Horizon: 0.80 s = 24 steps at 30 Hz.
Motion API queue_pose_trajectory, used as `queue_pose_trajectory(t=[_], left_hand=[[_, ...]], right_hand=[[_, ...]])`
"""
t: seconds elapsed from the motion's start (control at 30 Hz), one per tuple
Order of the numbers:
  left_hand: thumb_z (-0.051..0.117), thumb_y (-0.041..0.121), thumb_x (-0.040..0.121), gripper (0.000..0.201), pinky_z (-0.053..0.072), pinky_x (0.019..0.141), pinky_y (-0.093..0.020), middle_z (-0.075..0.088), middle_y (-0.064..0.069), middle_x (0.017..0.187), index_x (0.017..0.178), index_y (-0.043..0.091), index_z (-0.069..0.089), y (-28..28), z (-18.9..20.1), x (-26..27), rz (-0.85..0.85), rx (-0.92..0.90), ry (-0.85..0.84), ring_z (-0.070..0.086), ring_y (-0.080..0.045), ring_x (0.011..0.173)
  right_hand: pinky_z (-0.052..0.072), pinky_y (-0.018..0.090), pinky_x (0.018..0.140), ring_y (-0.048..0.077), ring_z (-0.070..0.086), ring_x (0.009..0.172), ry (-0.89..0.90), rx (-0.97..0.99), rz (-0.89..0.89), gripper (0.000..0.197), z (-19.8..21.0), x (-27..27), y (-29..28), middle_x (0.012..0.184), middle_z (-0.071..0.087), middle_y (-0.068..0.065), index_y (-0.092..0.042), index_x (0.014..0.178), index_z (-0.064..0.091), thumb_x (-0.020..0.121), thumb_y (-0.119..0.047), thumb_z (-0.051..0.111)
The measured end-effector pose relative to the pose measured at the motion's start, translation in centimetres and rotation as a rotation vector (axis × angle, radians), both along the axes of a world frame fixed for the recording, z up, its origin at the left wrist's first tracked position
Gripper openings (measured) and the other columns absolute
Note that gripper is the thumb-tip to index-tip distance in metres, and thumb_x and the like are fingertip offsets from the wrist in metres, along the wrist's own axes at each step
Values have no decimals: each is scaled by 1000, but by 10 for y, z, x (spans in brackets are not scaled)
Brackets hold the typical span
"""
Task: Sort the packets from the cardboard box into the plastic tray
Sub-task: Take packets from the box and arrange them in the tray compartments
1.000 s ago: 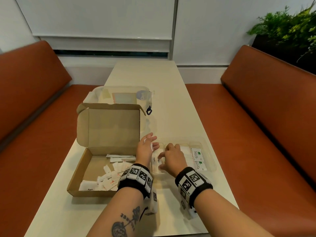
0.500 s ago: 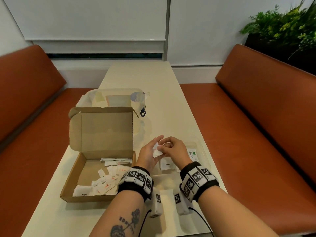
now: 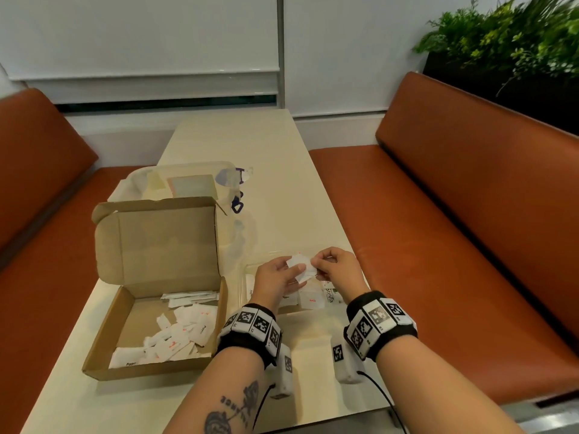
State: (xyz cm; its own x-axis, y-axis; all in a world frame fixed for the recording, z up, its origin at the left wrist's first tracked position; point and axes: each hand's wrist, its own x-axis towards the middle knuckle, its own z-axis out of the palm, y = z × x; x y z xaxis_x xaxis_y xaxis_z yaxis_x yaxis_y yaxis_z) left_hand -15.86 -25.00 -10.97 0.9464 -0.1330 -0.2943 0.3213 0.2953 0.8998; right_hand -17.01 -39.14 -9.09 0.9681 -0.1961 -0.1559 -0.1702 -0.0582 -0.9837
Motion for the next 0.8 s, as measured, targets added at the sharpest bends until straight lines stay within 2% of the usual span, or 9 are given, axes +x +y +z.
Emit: queue_pose_trajectory(t=[0.13,0.27,0.33,0.4,0.5,0.53,0.63,0.73,0.8], left_hand=[[65,9,87,9,56,60,-23,64,-8,80,96,7,67,-6,-2,-1,63,53,-28,64,-16,73],[57,7,93,11,58,58,-25,60,-13,90,100,8,64,-5,-2,-1,149,116,-73,59,-23,82],[49,0,95,20,60,62,-29,63,-12,97,101,12,65,-3,0,0,130,177,-112,62,-24,88],[44,-4,95,30,60,66,-31,63,-12,99,94,12,69,-2,4,0,80,227,-125,62,-22,89],[54,1,92,18,60,72,-34,66,-7,91,96,7,71,-2,8,0,-10,266,-89,63,-16,83],[60,6,90,14,60,71,-33,66,-6,90,98,7,71,-3,7,0,-34,297,-100,63,-16,84],[68,14,86,11,55,58,-22,65,-3,85,95,7,70,-2,4,-1,-22,399,-146,61,-14,80],[63,11,90,17,59,74,-36,67,-9,90,100,0,69,-2,1,1,52,257,-88,62,-20,86],[60,9,91,19,58,74,-34,68,-10,90,104,-3,68,-2,-2,0,53,217,-75,64,-21,85]], right_hand=[[50,22,57,15,55,52,11,18,-15,14,-4,-2,-7,64,58,8,-9,76,57,89,-5,60],[50,22,58,13,55,52,-7,-32,-34,13,-7,-3,-13,67,61,7,-10,77,59,88,-6,61],[49,18,57,9,56,55,-41,-116,0,9,-5,-3,-15,70,65,4,-10,79,65,86,-5,64],[47,12,57,3,57,57,-73,-183,43,7,-3,-1,-15,70,66,0,-9,82,71,83,-4,67],[46,10,58,2,58,61,-93,-200,90,7,3,3,-11,70,67,-3,-9,85,73,81,-4,69],[47,11,60,3,59,62,-101,-208,93,7,5,5,-10,70,66,-3,-9,86,73,81,-4,70],[53,21,67,10,61,67,-110,-194,56,12,8,8,-7,73,67,2,-10,91,70,79,-11,74],[55,30,72,17,63,73,-19,-109,36,26,3,6,-3,83,68,9,-5,96,64,77,-18,76],[51,31,73,18,61,76,24,-147,77,26,-1,4,-2,83,67,9,1,93,65,76,-15,77]])
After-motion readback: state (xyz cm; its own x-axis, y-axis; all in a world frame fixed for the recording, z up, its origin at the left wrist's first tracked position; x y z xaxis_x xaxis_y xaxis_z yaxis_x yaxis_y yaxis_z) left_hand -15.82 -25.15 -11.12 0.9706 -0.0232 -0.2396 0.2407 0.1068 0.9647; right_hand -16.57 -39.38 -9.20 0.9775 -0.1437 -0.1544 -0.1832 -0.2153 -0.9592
